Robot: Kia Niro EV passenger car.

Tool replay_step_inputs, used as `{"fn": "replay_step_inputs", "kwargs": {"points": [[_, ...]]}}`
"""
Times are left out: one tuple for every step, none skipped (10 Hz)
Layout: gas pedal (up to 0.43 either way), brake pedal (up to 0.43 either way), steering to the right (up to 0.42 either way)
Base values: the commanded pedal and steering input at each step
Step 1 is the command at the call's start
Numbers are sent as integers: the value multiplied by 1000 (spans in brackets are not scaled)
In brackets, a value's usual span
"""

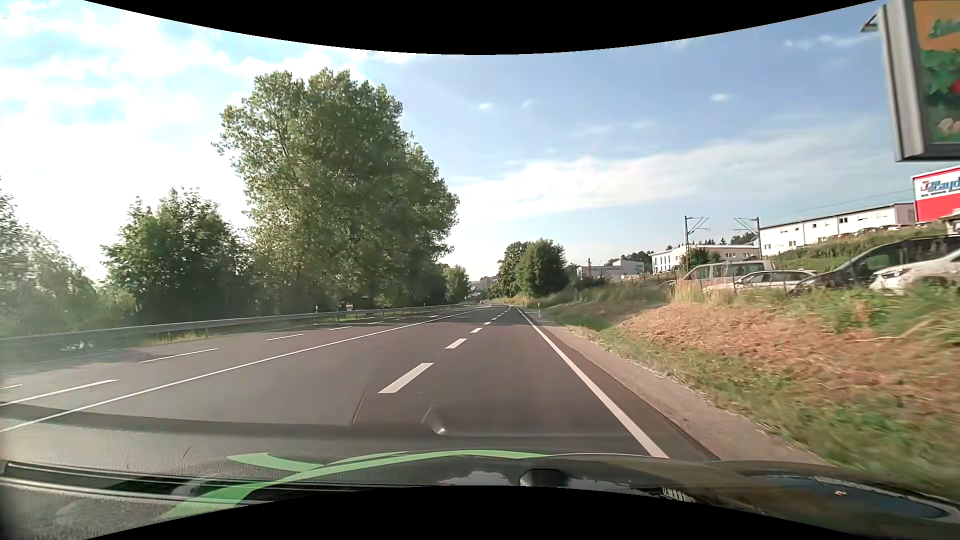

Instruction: Follow the waypoints while adhering to traffic rules and regulations

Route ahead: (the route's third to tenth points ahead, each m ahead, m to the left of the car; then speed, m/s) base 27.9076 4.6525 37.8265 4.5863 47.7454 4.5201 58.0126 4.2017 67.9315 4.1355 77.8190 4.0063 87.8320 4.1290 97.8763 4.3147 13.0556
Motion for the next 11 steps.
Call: {"fn": "replay_step_inputs", "kwargs": {"points": [[280, 0, -1], [287, 0, -2], [331, 0, -2], [331, 0, -3], [331, 0, -4], [339, 0, -5], [390, 0, -10], [429, 0, -12], [441, 0, -13], [441, 0, -13], [429, 0, -12]]}}
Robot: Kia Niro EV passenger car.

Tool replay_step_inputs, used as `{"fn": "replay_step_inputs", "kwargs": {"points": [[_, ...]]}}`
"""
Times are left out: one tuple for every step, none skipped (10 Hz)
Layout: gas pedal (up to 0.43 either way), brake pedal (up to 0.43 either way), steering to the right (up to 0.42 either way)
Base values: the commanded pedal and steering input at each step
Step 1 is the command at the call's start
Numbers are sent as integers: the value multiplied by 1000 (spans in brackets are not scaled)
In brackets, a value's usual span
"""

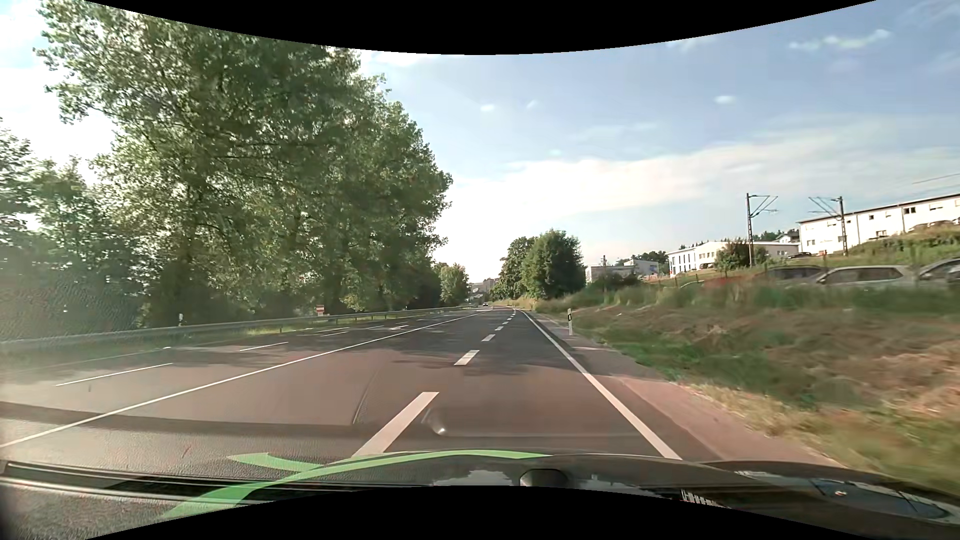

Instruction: Follow the waypoints while adhering to traffic rules and regulations

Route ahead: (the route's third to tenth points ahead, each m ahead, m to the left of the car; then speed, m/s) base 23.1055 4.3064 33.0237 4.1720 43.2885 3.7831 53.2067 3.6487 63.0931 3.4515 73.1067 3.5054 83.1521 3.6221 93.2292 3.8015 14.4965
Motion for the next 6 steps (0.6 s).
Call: {"fn": "replay_step_inputs", "kwargs": {"points": [[409, 0, -11], [398, 0, -11], [398, 0, -10], [390, 0, -7], [390, 0, -5], [398, 0, -5]]}}
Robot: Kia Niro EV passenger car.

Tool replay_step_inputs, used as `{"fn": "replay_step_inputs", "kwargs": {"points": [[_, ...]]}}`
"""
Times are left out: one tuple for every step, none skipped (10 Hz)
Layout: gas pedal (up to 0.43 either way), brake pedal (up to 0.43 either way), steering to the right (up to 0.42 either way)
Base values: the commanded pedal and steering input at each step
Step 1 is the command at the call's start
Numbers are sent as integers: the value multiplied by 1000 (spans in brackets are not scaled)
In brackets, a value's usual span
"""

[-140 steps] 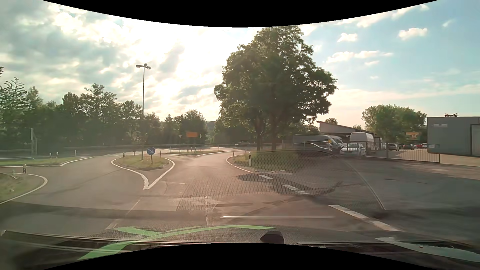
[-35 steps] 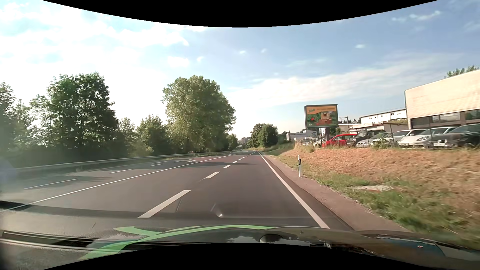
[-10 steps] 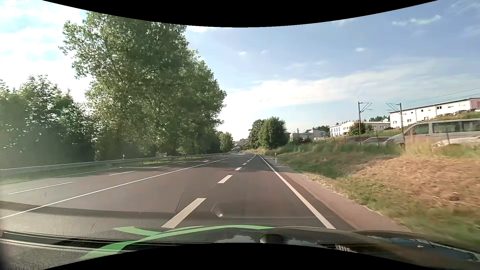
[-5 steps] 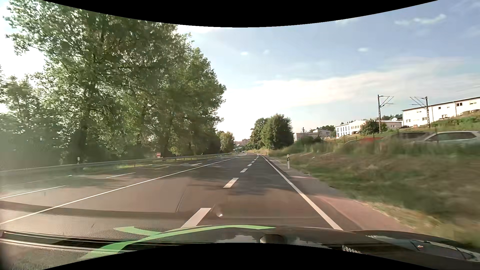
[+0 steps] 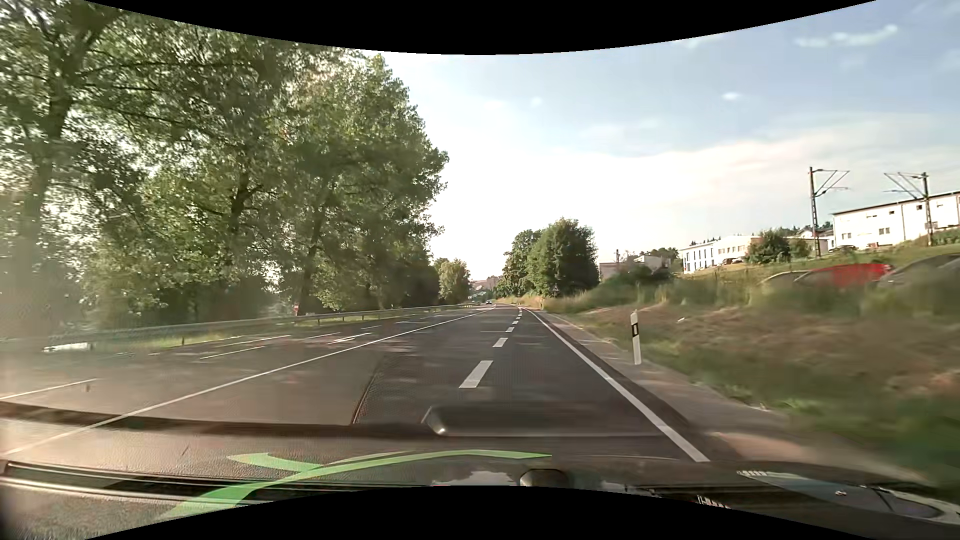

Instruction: Follow the waypoints while adhering to traffic rules and regulations

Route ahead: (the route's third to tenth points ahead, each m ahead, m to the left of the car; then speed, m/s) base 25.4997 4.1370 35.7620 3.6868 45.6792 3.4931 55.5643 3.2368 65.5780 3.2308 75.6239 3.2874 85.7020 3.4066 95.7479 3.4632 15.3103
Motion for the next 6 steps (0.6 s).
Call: {"fn": "replay_step_inputs", "kwargs": {"points": [[398, 0, -5], [398, 0, -5], [398, 0, -5], [390, 0, -5], [370, 0, -5], [358, 0, -5]]}}
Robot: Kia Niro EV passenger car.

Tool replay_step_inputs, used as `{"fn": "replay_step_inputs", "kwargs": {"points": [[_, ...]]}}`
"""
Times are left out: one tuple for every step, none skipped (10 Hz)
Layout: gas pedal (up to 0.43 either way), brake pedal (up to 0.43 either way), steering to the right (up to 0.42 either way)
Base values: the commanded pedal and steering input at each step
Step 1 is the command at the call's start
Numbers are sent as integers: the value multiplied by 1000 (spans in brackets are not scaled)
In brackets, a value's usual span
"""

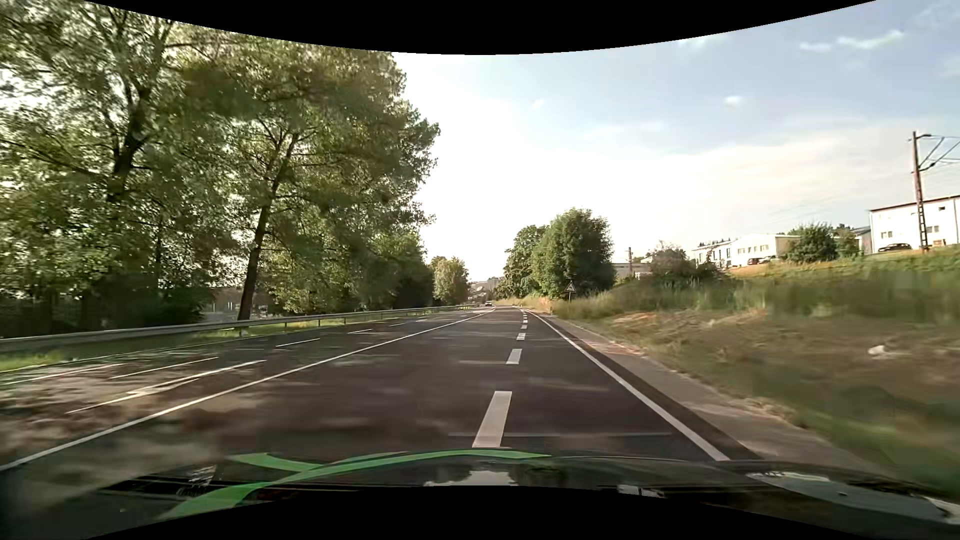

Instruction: Follow the waypoints while adhering to traffic rules and regulations

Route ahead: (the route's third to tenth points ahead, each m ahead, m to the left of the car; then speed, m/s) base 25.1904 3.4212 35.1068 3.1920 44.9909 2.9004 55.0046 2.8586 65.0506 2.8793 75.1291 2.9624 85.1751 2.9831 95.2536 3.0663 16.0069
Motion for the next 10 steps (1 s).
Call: {"fn": "replay_step_inputs", "kwargs": {"points": [[370, 0, -6], [370, 0, -6], [358, 0, -5], [358, 0, -5], [358, 0, -4], [350, 0, -4], [339, 0, -3], [331, 0, -3], [331, 0, -3], [331, 0, -3]]}}
